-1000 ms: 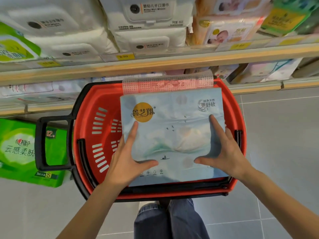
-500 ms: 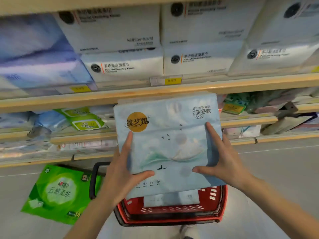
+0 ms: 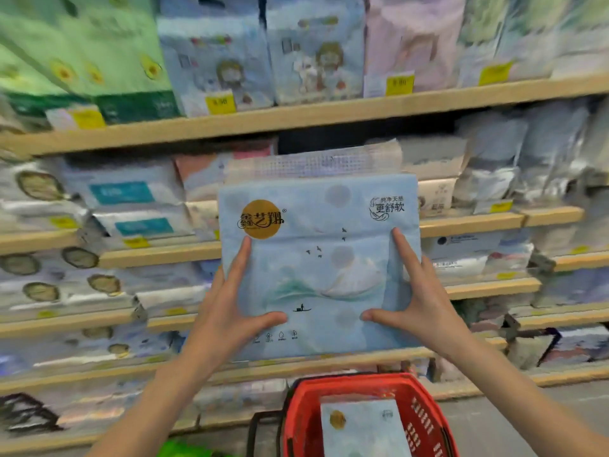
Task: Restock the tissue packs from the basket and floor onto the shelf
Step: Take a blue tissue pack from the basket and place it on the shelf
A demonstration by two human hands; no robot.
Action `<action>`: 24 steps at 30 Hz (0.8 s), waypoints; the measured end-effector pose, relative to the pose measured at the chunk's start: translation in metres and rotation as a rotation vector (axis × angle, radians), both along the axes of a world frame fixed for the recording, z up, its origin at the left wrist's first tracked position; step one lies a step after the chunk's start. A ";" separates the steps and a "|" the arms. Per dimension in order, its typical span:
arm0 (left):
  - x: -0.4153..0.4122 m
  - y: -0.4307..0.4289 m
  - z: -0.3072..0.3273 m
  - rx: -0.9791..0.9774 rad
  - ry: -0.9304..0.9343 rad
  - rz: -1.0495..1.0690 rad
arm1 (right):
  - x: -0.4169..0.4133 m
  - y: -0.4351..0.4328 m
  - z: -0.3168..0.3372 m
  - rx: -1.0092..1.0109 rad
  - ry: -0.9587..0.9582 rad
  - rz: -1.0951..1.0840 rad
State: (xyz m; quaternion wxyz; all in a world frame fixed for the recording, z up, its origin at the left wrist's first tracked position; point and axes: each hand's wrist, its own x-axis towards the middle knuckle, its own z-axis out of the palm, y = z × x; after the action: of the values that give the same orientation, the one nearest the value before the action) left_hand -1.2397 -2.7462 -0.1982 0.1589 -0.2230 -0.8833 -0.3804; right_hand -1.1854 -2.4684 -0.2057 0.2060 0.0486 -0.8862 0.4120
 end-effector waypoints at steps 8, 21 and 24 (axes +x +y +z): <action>0.051 -0.070 0.171 0.054 0.292 0.033 | 0.031 -0.072 0.169 0.060 0.312 -0.021; 0.056 -0.143 0.341 0.060 0.657 0.152 | 0.010 -0.144 0.350 0.130 0.647 0.094; 0.036 -0.151 0.364 0.074 0.698 0.143 | -0.015 -0.153 0.373 0.128 0.690 0.104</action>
State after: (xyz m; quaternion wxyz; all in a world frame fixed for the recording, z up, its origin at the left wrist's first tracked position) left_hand -1.2037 -2.8970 0.1654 0.4851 -0.2711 -0.7749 -0.3010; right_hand -1.2007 -2.6209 0.1669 0.4686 0.2426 -0.7849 0.3248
